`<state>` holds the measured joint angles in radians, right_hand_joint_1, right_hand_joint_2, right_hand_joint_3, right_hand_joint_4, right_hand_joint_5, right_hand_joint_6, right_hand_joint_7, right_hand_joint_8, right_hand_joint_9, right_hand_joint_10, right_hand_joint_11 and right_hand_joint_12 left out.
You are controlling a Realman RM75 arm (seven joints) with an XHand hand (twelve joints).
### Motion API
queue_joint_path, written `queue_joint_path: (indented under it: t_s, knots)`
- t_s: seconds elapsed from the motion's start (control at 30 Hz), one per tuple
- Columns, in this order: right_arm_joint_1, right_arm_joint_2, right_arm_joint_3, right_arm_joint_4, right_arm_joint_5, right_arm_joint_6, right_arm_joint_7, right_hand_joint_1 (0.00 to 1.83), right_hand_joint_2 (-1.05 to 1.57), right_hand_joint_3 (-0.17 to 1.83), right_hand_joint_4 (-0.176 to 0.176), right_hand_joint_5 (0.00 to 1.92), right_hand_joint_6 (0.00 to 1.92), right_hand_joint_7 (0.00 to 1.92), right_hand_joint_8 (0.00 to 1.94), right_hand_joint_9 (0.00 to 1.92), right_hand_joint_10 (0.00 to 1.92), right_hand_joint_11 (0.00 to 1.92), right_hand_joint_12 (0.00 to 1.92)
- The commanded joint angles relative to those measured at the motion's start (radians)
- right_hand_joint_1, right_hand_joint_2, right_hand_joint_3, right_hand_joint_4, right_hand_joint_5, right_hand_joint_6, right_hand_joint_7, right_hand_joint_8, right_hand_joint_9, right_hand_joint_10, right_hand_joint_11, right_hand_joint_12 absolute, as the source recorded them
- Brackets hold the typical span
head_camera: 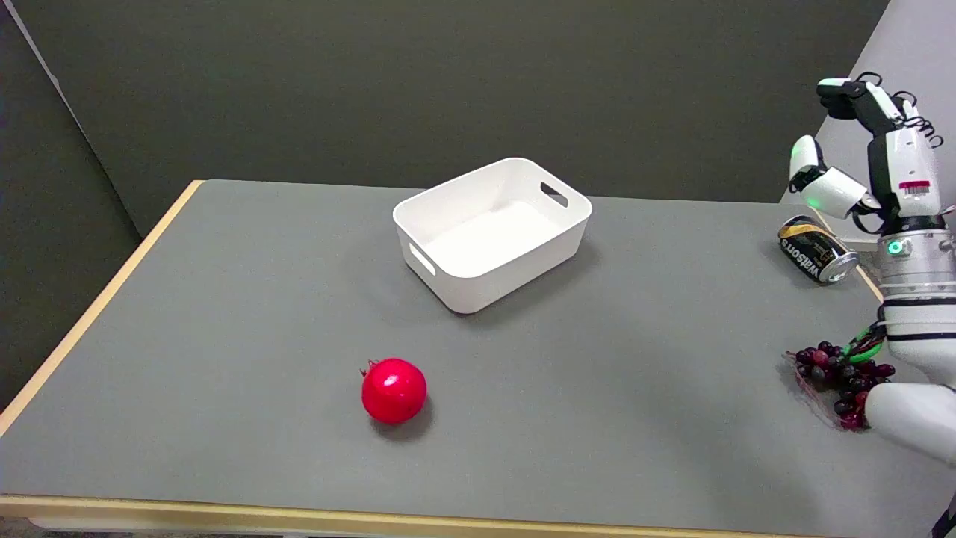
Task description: Pick up the black can.
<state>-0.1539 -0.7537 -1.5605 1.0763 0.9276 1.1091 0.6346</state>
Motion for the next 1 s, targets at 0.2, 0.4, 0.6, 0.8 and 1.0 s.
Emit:
queue_joint_path:
  t_s: [0.2,0.4,0.6,0.8,1.0]
  knots:
    - [0.033,0.042,0.063,-0.159,-0.073,-0.091,0.005,0.54,0.78,0.99,0.032,0.30,0.67,0.44,0.49,0.36,0.84,0.05,1.13]
    - [-0.006,0.041,0.117,-0.166,-0.073,-0.222,-0.007,0.51,0.70,0.98,-0.027,0.21,0.45,0.34,0.44,0.27,0.79,0.00,1.09]
    - [-0.075,0.019,0.197,-0.096,-0.029,-0.381,-0.222,0.48,0.68,0.80,-0.119,0.12,0.33,0.12,0.27,0.00,0.60,0.00,0.74]
    - [-0.109,-0.019,0.212,0.030,0.200,-0.489,-0.537,0.52,0.60,0.94,-0.161,0.04,0.37,0.04,0.11,0.00,0.14,0.00,0.48]
    - [-0.110,-0.057,0.190,0.114,0.441,-0.551,-0.853,0.37,0.62,0.83,-0.176,0.04,0.30,0.00,0.09,0.00,0.00,0.00,0.27]
